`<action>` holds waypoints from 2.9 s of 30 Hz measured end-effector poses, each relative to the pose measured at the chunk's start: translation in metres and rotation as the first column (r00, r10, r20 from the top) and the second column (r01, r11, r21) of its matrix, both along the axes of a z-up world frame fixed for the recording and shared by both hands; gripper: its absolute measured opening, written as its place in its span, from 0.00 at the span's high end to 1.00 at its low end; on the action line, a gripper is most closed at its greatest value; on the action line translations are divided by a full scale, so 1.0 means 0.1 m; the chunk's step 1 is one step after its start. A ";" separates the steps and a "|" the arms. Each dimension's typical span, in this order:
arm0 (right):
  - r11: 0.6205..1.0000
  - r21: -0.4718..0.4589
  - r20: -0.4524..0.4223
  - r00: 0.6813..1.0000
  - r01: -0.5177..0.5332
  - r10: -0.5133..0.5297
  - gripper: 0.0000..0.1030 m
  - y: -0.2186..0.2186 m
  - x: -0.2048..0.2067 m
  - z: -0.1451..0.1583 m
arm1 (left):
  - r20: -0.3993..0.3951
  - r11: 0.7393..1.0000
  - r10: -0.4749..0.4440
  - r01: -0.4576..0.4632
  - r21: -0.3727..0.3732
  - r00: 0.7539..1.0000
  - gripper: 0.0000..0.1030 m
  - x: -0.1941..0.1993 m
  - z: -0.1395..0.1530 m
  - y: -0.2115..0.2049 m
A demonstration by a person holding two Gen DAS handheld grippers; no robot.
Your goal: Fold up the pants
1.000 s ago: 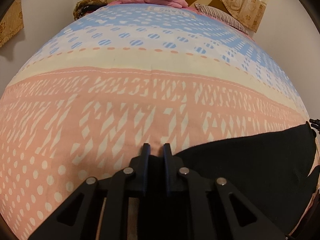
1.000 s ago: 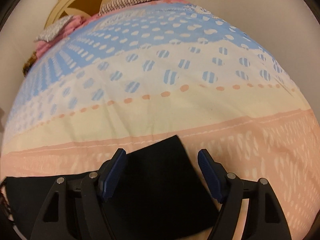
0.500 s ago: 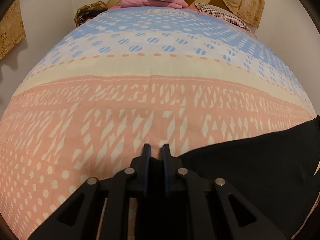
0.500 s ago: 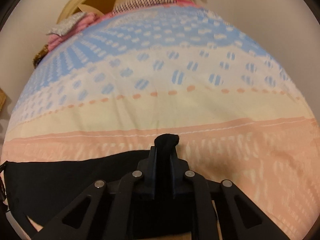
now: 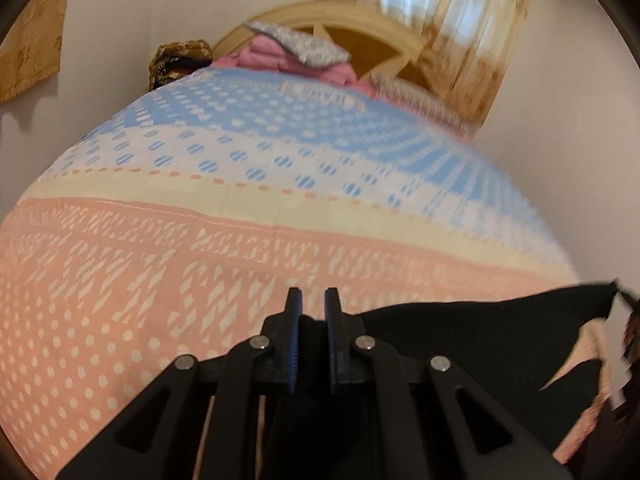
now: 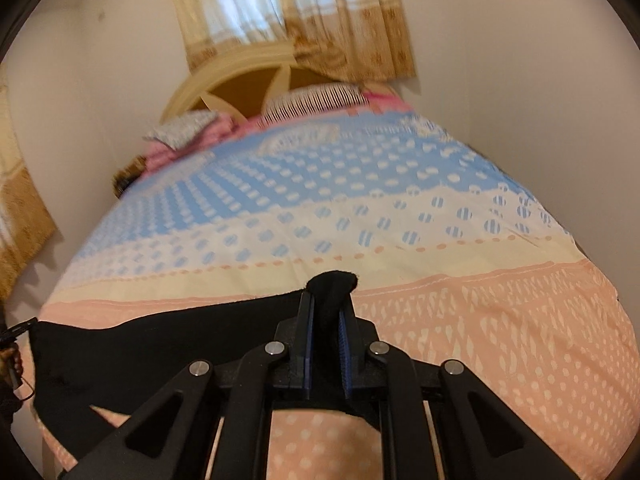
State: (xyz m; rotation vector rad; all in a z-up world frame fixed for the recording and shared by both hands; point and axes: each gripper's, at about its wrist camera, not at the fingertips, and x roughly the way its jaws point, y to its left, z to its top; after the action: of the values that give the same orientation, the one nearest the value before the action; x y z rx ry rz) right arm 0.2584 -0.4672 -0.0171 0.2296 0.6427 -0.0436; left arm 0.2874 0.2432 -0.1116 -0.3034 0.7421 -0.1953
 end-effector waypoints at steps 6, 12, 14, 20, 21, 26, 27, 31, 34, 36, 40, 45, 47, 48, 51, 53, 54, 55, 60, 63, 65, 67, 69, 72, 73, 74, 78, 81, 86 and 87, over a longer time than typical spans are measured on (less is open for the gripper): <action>0.995 0.098 0.095 0.995 0.008 -0.018 0.91 -0.13 -0.73 -0.09 | 0.129 0.994 -0.034 0.046 -0.096 0.991 0.89 -0.42 0.10 0.09; 0.979 0.186 0.059 0.994 0.079 -0.092 1.00 -0.36 -1.33 -0.47 | 0.205 0.987 -0.067 0.094 -0.128 0.977 0.89 -0.88 0.02 0.15; 0.973 0.200 0.028 0.992 0.111 -0.119 1.00 -0.41 -1.47 -0.59 | 0.216 0.985 -0.071 0.102 -0.136 0.974 0.89 -1.00 -0.06 0.17; 0.963 0.205 -0.026 0.984 0.178 -0.176 1.00 -0.51 -1.78 -0.80 | 0.217 0.986 -0.112 0.135 -0.094 0.970 0.89 -1.33 -0.28 0.19; 0.962 0.206 -0.034 0.984 0.178 -0.175 1.00 -0.52 -1.80 -0.81 | 0.213 0.986 -0.121 0.142 -0.084 0.969 0.89 -1.36 -0.31 0.18; 0.911 0.337 -0.109 0.971 0.237 -0.212 0.77 -0.56 -1.83 -0.91 | 0.195 0.988 -0.150 0.156 -0.015 0.969 0.88 -1.50 -0.43 0.11; 0.900 0.357 -0.128 0.968 0.250 -0.218 0.38 -0.55 -1.81 -0.92 | 0.191 0.987 -0.154 0.158 -0.004 0.969 0.88 -1.50 -0.44 0.09; 0.853 0.456 -0.110 0.967 0.254 -0.229 0.23 -0.49 -1.76 -0.87 | 0.184 0.989 -0.144 0.149 -0.015 0.972 0.88 -1.46 -0.49 0.13; 0.823 0.508 -0.138 0.967 0.254 -0.213 0.23 -0.50 -1.61 -0.91 | 0.176 0.989 -0.139 0.144 -0.019 0.974 0.88 -1.43 -0.51 0.15; 0.827 0.501 -0.167 0.966 0.256 -0.197 0.27 -0.44 -1.47 -0.96 | 0.170 0.989 -0.140 0.145 -0.014 0.975 0.88 -1.40 -0.52 0.16; 0.865 0.434 -0.209 0.962 0.252 -0.175 0.93 -0.29 -1.16 -1.01 | 0.152 0.990 -0.135 0.138 -0.005 0.979 0.88 -1.29 -0.56 0.17; 0.901 0.397 -0.085 0.984 0.178 -0.157 0.94 -0.18 -1.10 -0.58 | 0.171 0.992 -0.117 0.121 -0.018 0.978 0.88 -1.18 -0.44 0.23; 0.915 0.387 -0.003 0.993 0.113 -0.121 0.94 -0.12 -1.25 -0.32 | 0.198 0.991 -0.119 0.128 -0.031 0.973 0.88 -1.21 -0.35 0.27; 0.924 0.371 0.030 0.994 0.090 -0.109 0.94 -0.09 -1.37 -0.21 | 0.205 0.991 -0.123 0.132 -0.031 0.971 0.88 -1.23 -0.35 0.27; 0.932 0.353 0.053 0.993 0.083 -0.108 0.94 -0.11 -1.69 -0.15 | 0.216 0.989 -0.135 0.145 -0.030 0.967 0.88 -1.33 -0.37 0.30; 0.927 0.354 0.003 0.991 0.124 -0.133 0.94 -0.20 -1.84 -0.34 | 0.204 0.988 -0.143 0.153 -0.032 0.968 0.88 -1.40 -0.47 0.32; 0.923 0.354 -0.036 0.988 0.151 -0.148 0.94 -0.26 -1.90 -0.49 | 0.189 0.987 -0.146 0.156 -0.038 0.971 0.88 -1.42 -0.54 0.33; 0.918 0.356 -0.070 0.984 0.176 -0.162 0.94 -0.32 -1.95 -0.63 | 0.179 0.986 -0.148 0.158 -0.043 0.973 0.88 -1.43 -0.58 0.34; 0.883 0.409 -0.178 0.969 0.231 -0.172 0.94 -0.47 -2.21 -1.21 | 0.154 0.985 -0.161 0.169 -0.044 0.975 0.88 -1.60 -0.74 0.36; 0.892 0.374 -0.229 0.958 0.253 -0.175 0.94 -0.43 -2.29 -1.36 | 0.144 0.986 -0.163 0.167 -0.020 0.976 0.87 -1.65 -0.77 0.34; 0.894 0.367 -0.232 0.956 0.256 -0.178 0.94 -0.42 -2.32 -1.38 | 0.142 0.988 -0.153 0.154 0.002 0.978 0.83 -1.68 -0.78 0.35; 0.898 0.349 -0.233 0.953 0.268 -0.193 0.88 -0.41 -2.30 -1.36 | 0.137 0.993 -0.114 0.110 0.032 0.984 0.83 -1.67 -0.77 0.39; 0.891 0.351 -0.231 0.948 0.290 -0.218 0.74 -0.42 -2.29 -1.33 | 0.132 0.996 -0.071 0.063 0.064 0.989 0.83 -1.68 -0.77 0.46; 0.869 0.327 -0.251 0.921 0.371 -0.298 0.64 -0.51 -2.32 -1.23 | 0.142 0.998 0.003 -0.012 0.065 0.990 0.83 -1.77 -0.73 0.71; 0.865 0.317 -0.249 0.914 0.388 -0.319 0.63 -0.52 -2.36 -1.17 | 0.139 0.998 0.022 -0.029 0.054 0.990 0.83 -1.80 -0.72 0.79; 0.871 0.284 -0.238 0.909 0.401 -0.341 0.63 -0.50 -2.41 -1.08 | 0.134 0.998 0.041 -0.048 0.050 0.990 0.83 -1.83 -0.72 0.85; 0.919 0.097 -0.182 0.915 0.381 -0.360 0.63 -0.18 -2.43 -0.66 | 0.099 0.999 0.042 -0.041 -0.019 0.994 0.83 -1.92 -0.70 0.93; 0.977 0.045 -0.140 0.970 0.207 -0.199 0.64 0.39 -2.15 -0.39 | 0.054 0.993 -0.007 0.013 -0.119 0.999 0.83 -1.84 -0.72 0.79; 0.972 0.071 -0.150 0.960 -0.226 0.234 0.64 1.77 -1.42 -0.29 | 0.002 0.980 -0.037 0.036 -0.198 0.999 0.80 -1.72 -0.80 0.56; 0.941 0.123 -0.151 0.932 -0.314 0.331 0.64 2.07 -1.25 -0.32 | -0.014 0.977 -0.042 0.038 -0.211 0.999 0.76 -1.70 -0.83 0.51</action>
State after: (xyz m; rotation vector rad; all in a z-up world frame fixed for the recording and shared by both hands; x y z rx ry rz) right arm 0.1332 -0.2603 -0.0488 0.2128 0.8472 0.2893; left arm 0.1176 0.2938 -0.1951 -0.4930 0.7473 -0.3112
